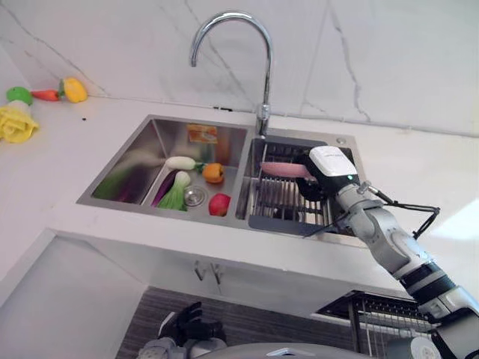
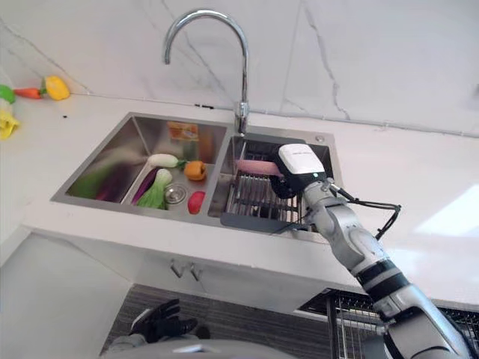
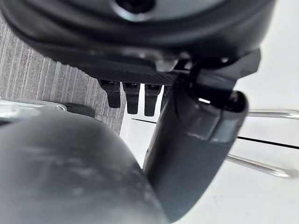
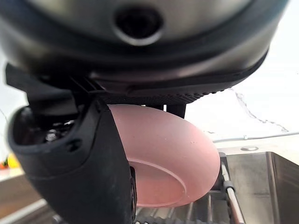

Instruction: Place the dishes in the dishwasher.

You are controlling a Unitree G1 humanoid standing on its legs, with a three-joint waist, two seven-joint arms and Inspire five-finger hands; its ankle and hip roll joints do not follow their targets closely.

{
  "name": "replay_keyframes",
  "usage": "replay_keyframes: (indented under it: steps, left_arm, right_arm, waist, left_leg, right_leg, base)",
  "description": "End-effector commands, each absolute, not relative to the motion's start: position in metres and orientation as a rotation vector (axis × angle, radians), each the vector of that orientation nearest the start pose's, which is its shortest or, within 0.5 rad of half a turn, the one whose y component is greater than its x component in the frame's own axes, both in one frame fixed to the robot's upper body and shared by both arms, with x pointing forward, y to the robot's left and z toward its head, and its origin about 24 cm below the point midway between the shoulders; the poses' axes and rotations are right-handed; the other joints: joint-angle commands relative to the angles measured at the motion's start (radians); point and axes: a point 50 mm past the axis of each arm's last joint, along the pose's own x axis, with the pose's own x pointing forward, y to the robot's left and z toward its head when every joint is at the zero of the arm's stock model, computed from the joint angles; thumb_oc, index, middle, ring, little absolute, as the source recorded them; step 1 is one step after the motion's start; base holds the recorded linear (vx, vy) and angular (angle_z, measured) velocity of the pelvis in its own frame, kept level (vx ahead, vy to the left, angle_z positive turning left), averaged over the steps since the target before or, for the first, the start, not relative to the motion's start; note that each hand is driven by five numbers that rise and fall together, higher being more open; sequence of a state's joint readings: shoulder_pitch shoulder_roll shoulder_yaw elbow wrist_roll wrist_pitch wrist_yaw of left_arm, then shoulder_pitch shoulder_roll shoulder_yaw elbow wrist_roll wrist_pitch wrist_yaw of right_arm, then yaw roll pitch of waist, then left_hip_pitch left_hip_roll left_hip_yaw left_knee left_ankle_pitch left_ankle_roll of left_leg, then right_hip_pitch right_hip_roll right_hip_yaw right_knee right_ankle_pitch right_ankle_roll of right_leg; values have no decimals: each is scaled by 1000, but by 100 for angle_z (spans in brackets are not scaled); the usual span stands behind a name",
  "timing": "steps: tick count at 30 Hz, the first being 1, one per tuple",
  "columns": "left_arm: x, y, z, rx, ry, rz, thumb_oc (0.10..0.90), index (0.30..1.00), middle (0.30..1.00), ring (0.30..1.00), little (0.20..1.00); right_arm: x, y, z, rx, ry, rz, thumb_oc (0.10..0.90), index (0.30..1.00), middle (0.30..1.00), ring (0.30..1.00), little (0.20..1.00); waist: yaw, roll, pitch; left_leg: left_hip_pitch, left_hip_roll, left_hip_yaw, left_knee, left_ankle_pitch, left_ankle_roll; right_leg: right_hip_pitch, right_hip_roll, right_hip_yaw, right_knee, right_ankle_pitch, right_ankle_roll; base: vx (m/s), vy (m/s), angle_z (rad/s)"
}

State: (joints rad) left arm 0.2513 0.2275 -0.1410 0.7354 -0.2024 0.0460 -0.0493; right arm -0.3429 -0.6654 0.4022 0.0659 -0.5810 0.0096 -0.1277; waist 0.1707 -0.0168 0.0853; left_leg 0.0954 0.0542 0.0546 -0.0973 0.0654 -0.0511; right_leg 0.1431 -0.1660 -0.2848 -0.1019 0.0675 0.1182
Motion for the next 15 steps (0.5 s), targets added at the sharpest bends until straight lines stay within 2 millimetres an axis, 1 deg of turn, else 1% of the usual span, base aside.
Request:
replay_keyframes:
  steps: [1,2,3,4,5,7,8,9,10,11,13,14,15]
  left_arm:
    - [61,210,-155,149,1175,4,800,900,900,900,900]
    - [60,211,-156,148,1187,22,800,900,900,900,900]
    - [61,209,-157,142,1195,27,800,900,900,900,900]
    - [62,210,-157,143,1198,34,800,900,900,900,900]
    - [60,210,-158,146,1211,44,800,900,900,900,900]
    - [59,209,-159,149,1217,51,800,900,900,900,900]
    - [59,208,-159,147,1219,55,800,900,900,900,900]
    - [59,208,-159,148,1218,55,800,900,900,900,900]
    - [64,206,-158,140,1198,58,800,900,900,900,900]
    - [64,206,-158,140,1198,58,800,900,900,900,900]
    - [70,204,-158,149,1179,36,800,900,900,900,900]
    - [74,205,-157,171,1158,17,800,900,900,900,900]
    - [74,204,-157,172,1158,13,800,900,900,900,900]
  right_arm:
    - [289,-176,218,-1010,-793,-135,400,300,300,300,300]
    - [278,-175,230,-838,-851,-167,400,300,300,300,300]
    - [270,-173,238,-729,-897,-170,400,300,300,300,300]
    - [262,-175,245,-662,-933,-188,400,300,300,300,300]
    - [253,-179,254,-610,-982,-222,400,300,300,300,300]
    - [243,-188,263,-580,-1030,-279,400,300,300,300,300]
    - [238,-193,268,-561,-1058,-311,400,300,300,300,300]
    - [237,-194,268,-561,-1057,-311,400,300,300,300,300]
    - [224,-215,273,-570,-1082,-421,400,300,300,300,300]
    - [224,-215,273,-570,-1082,-421,400,300,300,300,300]
    - [212,-236,274,-706,-1071,-540,400,300,300,300,300]
    - [202,-255,275,-858,-1047,-648,400,300,300,300,300]
    - [201,-256,275,-861,-1047,-650,400,300,300,300,300]
  waist:
    - [21,8,-47]
    - [9,10,-44]
    - [-2,10,-45]
    - [-10,9,-44]
    - [-26,10,-46]
    - [-39,10,-45]
    - [-53,11,-45]
    - [-50,11,-44]
    - [-80,10,-42]
    - [-80,10,-42]
    - [-104,8,-44]
    - [-128,6,-43]
    - [-124,7,-43]
  left_leg:
    - [-15,33,-10,10,-90,-4]
    - [-9,36,-4,10,-94,-5]
    - [-12,36,0,10,-91,-4]
    - [-11,37,6,10,-91,-5]
    - [-6,40,14,10,-93,-5]
    - [7,44,32,10,-100,-4]
    - [12,45,39,10,-104,-3]
    - [14,45,41,10,-105,-3]
    - [29,49,67,10,-112,0]
    - [29,49,67,10,-112,0]
    - [37,46,73,10,-120,3]
    - [45,38,79,10,-130,10]
    - [46,37,79,10,-131,11]
  right_leg:
    - [22,-86,2,21,-62,88]
    - [22,-83,9,23,-64,87]
    - [13,-83,16,23,-60,87]
    - [8,-81,24,23,-59,86]
    - [4,-79,35,23,-57,86]
    - [-3,-77,56,22,-53,87]
    - [-8,-77,64,22,-51,90]
    - [-8,-77,67,23,-51,90]
    - [-23,-76,95,35,-49,94]
    - [-23,-76,95,35,-49,94]
    - [-25,-80,113,48,-50,97]
    - [-32,-86,126,64,-49,105]
    - [-33,-87,126,66,-50,105]
  base:
    - [-15,-11,-22]
    - [-24,-5,-22]
    - [-22,-11,-14]
    - [-20,-8,-17]
    - [-3,-12,-27]
    - [7,-7,-25]
    - [6,-2,-26]
    - [20,20,-37]
    - [15,19,-29]
    - [24,29,-44]
    - [21,49,-43]
    - [17,61,-23]
    - [10,45,-20]
